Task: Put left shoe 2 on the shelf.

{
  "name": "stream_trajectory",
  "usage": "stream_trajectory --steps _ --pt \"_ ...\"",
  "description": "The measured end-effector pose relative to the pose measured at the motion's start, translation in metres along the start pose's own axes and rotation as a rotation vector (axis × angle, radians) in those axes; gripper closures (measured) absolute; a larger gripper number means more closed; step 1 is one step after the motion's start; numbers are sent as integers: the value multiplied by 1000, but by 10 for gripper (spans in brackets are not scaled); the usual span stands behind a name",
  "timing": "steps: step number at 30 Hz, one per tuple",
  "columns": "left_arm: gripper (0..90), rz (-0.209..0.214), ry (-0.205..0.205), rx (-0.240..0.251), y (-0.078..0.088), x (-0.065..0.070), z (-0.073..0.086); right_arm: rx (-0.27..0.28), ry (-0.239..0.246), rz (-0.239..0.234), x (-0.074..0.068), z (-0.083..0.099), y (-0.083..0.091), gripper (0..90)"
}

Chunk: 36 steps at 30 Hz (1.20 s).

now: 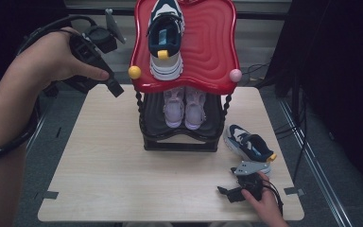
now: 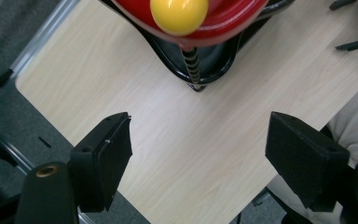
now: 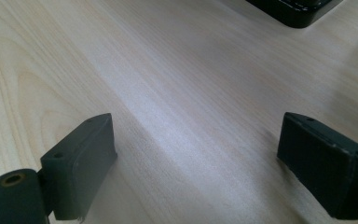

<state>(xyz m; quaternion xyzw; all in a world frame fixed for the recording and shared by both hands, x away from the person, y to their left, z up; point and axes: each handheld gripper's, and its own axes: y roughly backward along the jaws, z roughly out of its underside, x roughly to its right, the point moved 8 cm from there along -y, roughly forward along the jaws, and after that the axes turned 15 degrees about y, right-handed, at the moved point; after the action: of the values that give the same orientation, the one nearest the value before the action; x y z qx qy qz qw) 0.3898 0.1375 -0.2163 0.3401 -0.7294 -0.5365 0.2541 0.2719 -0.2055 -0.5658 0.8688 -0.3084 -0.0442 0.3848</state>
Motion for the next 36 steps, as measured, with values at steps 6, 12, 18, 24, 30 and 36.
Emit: stream_trajectory --steps 6,12,18,24,30,36 --pt "224 10 7 -14 -9 -2 8 0 0 0 0 0 0 104" --pt "224 16 3 -31 -20 -2 16 0 0 0 0 0 0 104" --pt "224 17 2 -41 -32 -1 23 0 0 0 0 0 0 104" --pt "224 20 14 -52 -44 -3 33 -1 -1 0 0 0 0 104" --pt "223 28 16 -59 -56 -5 41 -1 -1 0 0 0 0 104" --pt "223 33 17 -58 -67 -5 46 2 -2 1 0 0 0 103"
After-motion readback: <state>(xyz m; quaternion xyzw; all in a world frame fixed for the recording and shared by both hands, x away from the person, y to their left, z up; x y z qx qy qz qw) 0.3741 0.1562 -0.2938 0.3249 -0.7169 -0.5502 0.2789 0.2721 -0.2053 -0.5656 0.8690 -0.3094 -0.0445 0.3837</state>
